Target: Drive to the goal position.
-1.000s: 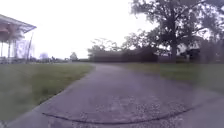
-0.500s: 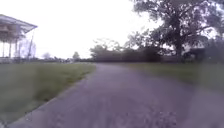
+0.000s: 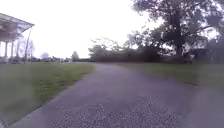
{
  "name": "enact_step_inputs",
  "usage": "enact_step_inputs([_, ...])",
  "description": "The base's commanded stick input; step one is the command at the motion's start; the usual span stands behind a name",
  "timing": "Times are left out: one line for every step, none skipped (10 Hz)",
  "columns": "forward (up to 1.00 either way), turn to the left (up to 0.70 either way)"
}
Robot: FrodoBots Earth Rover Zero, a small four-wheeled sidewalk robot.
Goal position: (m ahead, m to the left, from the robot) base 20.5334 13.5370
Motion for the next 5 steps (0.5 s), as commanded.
enact_step_inputs([0.85,0.0])
enact_step_inputs([0.85,0.0])
enact_step_inputs([0.85,0.0])
enact_step_inputs([0.85,0.0])
enact_step_inputs([0.85,0.0])
